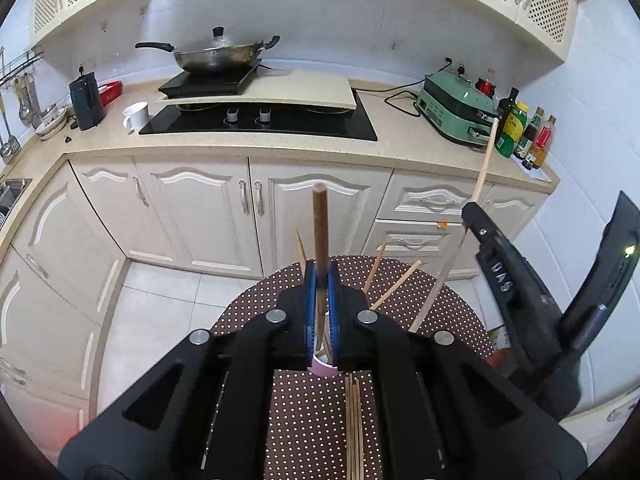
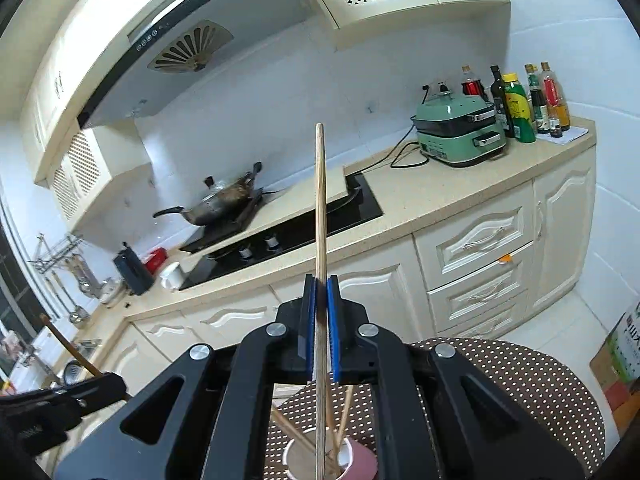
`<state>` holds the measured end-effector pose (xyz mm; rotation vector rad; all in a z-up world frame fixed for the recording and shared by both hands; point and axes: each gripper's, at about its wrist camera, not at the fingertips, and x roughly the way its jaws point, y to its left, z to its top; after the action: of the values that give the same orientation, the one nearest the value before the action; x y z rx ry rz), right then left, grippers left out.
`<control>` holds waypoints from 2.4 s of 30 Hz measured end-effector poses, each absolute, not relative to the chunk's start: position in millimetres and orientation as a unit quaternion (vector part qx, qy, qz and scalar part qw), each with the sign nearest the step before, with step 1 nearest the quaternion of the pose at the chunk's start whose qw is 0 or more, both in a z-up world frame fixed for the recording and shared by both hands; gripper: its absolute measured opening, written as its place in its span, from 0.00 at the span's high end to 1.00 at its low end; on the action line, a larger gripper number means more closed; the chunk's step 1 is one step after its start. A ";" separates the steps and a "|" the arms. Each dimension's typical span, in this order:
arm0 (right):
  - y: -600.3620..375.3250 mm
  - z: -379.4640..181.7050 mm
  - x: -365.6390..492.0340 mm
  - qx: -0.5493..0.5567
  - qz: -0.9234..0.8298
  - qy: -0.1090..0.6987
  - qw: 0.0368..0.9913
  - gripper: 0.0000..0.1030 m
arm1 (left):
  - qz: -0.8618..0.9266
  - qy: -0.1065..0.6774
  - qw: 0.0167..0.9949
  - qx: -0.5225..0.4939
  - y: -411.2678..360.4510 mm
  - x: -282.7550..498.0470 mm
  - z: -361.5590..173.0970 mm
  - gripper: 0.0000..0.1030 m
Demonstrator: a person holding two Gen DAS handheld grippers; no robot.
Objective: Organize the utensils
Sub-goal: 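Lower both held chopsticks into the pink cup, then open the left gripper over the cup while the right gripper releases its chopstick, then withdraw both open grippers from the cup back to the chopstick row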
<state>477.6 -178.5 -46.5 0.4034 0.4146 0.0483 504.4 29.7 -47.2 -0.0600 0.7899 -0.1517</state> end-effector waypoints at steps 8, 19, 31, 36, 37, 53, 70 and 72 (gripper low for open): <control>-173.1 -79.6 488.6 0.214 -0.004 0.219 0.952 0.96 | -0.076 0.421 0.903 -0.028 24.8 530.0 -75.4 0.94; -161.0 -113.5 496.3 0.210 -0.022 0.232 0.949 0.95 | -0.080 0.468 0.879 -0.048 34.2 560.3 -127.6 0.94; -145.2 -135.5 495.3 0.190 -0.007 0.268 0.944 0.96 | -0.103 0.459 0.880 -0.062 39.9 573.3 -154.6 0.94; -140.4 -138.3 497.8 0.173 0.013 0.284 0.943 0.94 | -0.114 0.451 0.883 -0.070 43.4 577.6 -160.5 0.93; -139.6 -137.8 497.9 0.169 0.017 0.287 0.943 0.92 | -0.116 0.458 0.879 -0.066 42.9 578.6 -163.6 0.93; -145.6 -120.6 483.9 0.159 0.035 0.293 0.942 0.67 | -0.105 0.456 0.882 -0.051 45.5 564.8 -166.4 0.47; -147.1 -107.0 462.8 0.150 0.036 0.292 0.944 0.55 | -0.088 0.440 0.893 -0.042 49.1 540.7 -149.7 0.47; -147.7 -105.4 458.8 0.147 0.035 0.292 0.944 0.54 | -0.083 0.438 0.894 -0.039 49.9 536.0 -148.1 0.47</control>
<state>458.8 -147.7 -105.4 0.2994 0.5953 0.0713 536.0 50.0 -148.1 -0.0812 0.9072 -0.1726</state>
